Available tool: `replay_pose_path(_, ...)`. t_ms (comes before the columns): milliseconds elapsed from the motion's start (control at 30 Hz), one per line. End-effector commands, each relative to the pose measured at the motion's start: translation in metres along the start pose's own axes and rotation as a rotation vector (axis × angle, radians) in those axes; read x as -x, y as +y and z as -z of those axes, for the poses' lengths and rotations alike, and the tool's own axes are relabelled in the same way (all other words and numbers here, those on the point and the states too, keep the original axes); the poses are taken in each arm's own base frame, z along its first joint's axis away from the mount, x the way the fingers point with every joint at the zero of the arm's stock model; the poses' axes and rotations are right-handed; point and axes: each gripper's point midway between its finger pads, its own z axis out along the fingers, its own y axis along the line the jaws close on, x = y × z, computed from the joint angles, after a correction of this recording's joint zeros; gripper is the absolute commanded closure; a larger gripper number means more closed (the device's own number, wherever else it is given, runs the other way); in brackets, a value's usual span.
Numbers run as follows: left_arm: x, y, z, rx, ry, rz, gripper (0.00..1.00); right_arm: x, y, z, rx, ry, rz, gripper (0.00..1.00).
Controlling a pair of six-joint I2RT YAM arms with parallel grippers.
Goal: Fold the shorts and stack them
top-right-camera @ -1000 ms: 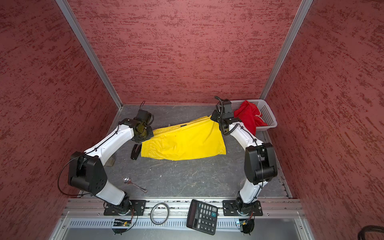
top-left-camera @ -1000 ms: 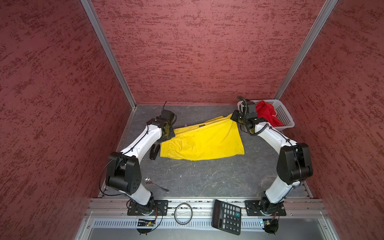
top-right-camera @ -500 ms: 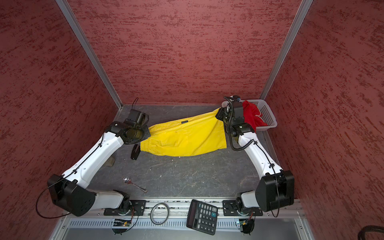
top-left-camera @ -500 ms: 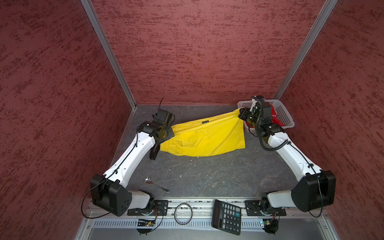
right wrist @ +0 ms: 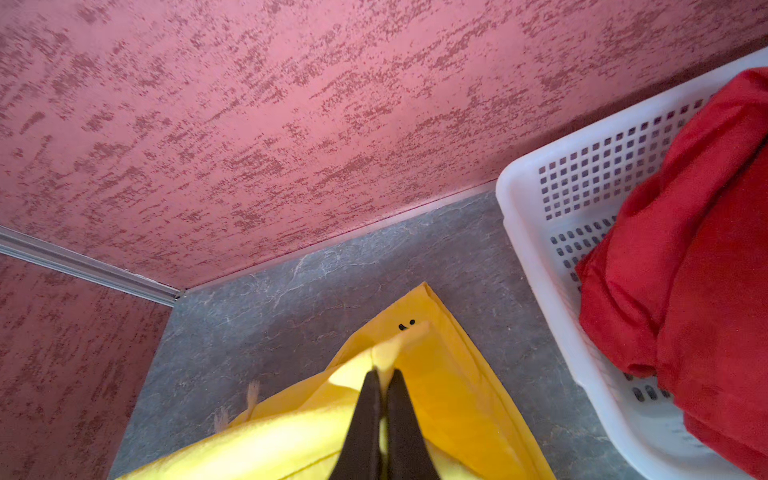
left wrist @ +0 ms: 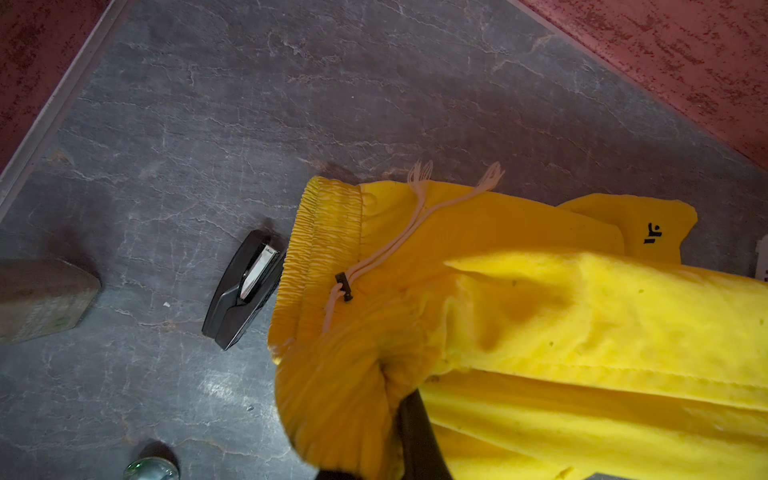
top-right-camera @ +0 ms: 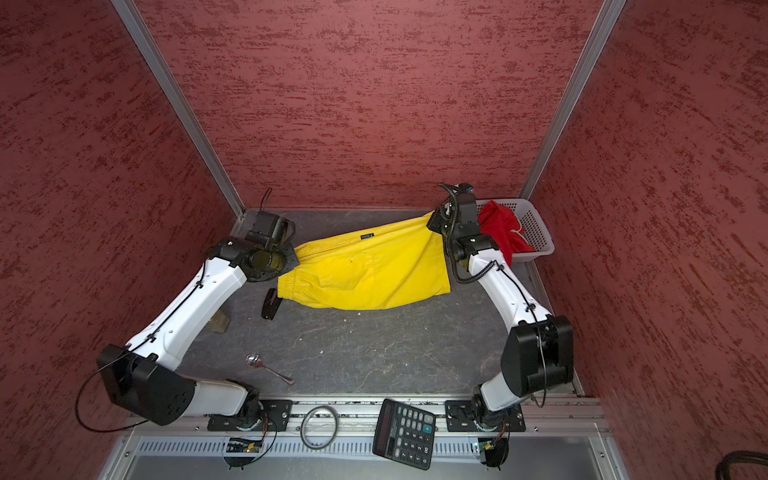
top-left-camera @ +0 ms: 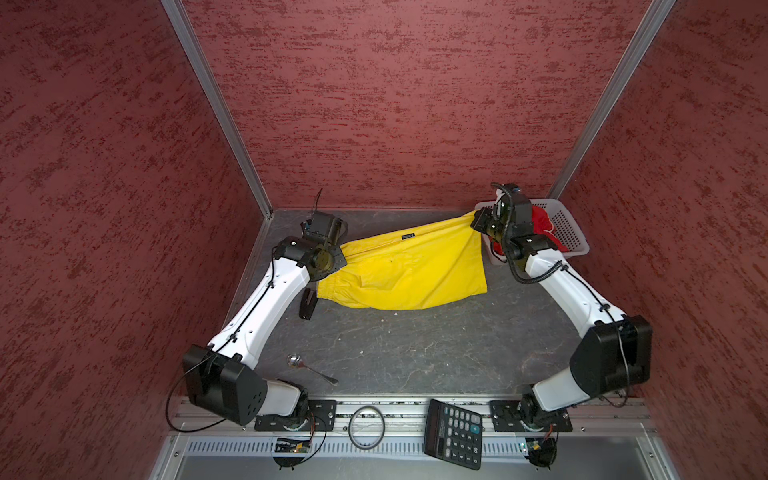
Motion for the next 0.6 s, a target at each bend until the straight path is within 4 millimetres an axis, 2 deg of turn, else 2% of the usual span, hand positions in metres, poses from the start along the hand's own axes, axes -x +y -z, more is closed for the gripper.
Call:
replay_pose_path(0, 0.009, 0.025, -0.015, 0.103, -0.008, 0.005, 1.0, 0.031, -0.013, -0.014, -0.078, -0.087, 0.015, 0.97)
replay_pose_path(133, 0.011, 0.029, -0.038, 0.115, 0.023, 0.018, 1.0, 0.021, -0.018, -0.051, -0.088, -0.04, 0.014, 0.96)
replay_pose_path(300, 0.011, 0.037, -0.077, 0.135, 0.088, 0.042, 1.0, -0.002, -0.03, -0.104, -0.105, 0.032, 0.01, 0.96)
replay_pose_path(433, 0.005, 0.043, -0.111, 0.16, 0.146, 0.049, 0.97, -0.025, -0.043, -0.146, -0.126, 0.092, 0.004, 0.96)
replay_pose_path(567, -0.003, 0.048, -0.144, 0.18, 0.203, 0.057, 0.88, -0.051, -0.058, -0.183, -0.156, 0.155, -0.002, 0.96)
